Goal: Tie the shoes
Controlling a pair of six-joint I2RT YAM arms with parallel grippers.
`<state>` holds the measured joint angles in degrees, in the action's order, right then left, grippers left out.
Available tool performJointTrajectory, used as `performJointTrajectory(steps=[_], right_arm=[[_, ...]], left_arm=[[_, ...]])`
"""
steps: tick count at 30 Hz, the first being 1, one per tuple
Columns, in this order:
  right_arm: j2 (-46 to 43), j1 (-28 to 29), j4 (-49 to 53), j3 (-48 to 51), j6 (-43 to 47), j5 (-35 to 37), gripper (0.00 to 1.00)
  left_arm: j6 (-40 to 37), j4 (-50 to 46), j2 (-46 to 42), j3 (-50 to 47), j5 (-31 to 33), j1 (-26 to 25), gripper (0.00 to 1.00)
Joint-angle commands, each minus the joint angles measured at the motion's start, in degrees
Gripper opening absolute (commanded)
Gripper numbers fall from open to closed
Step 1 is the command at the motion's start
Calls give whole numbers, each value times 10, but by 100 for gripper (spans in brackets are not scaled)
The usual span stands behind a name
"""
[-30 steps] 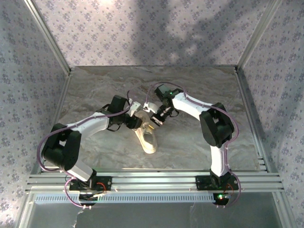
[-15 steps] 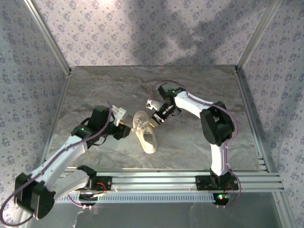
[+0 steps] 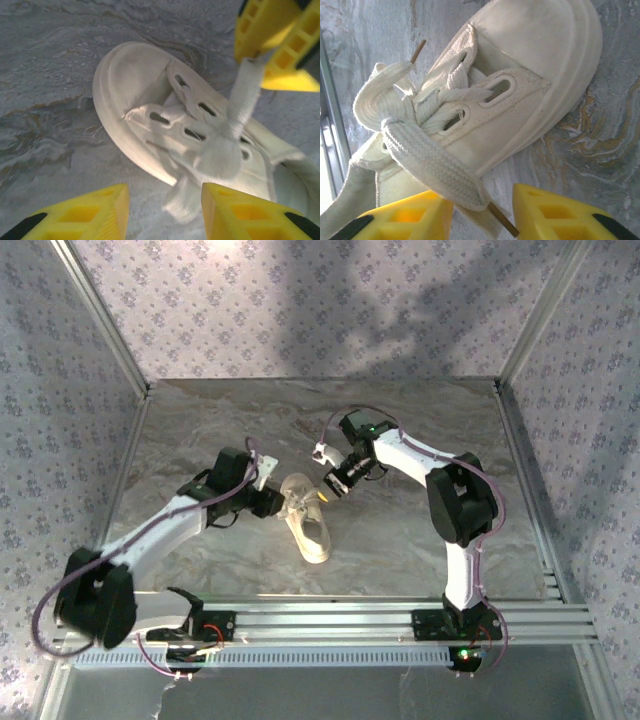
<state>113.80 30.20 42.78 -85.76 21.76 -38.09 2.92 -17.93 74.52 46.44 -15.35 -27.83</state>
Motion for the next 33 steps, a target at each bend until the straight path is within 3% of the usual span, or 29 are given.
performJointTrajectory(steps=[1,5,9,20,22,26,33], right_arm=[[7,8,15,-13,-7,-19,31],[17,10,15,-20,-11,-14,21],[21,8,12,-17,-20,-1,19],[29,-1,-1,-4,-45,23,17],[29,-1,-4,-4,-49,26,22],[11,-2,-7,5,-53,25,45],[-80,-43,-32,70,-72,24,60]], left_arm=[[1,48,52,41,-28,4,42],[-14,54,111,60,-45,4,42],[-18,19,126,51,-60,-4,39],[87,-68,-74,-58,40,-96,40],[92,-84,-95,-59,51,-101,40],[92,-108,-143,-55,100,-99,43],[58,-135,-192,-37,129,-52,50]])
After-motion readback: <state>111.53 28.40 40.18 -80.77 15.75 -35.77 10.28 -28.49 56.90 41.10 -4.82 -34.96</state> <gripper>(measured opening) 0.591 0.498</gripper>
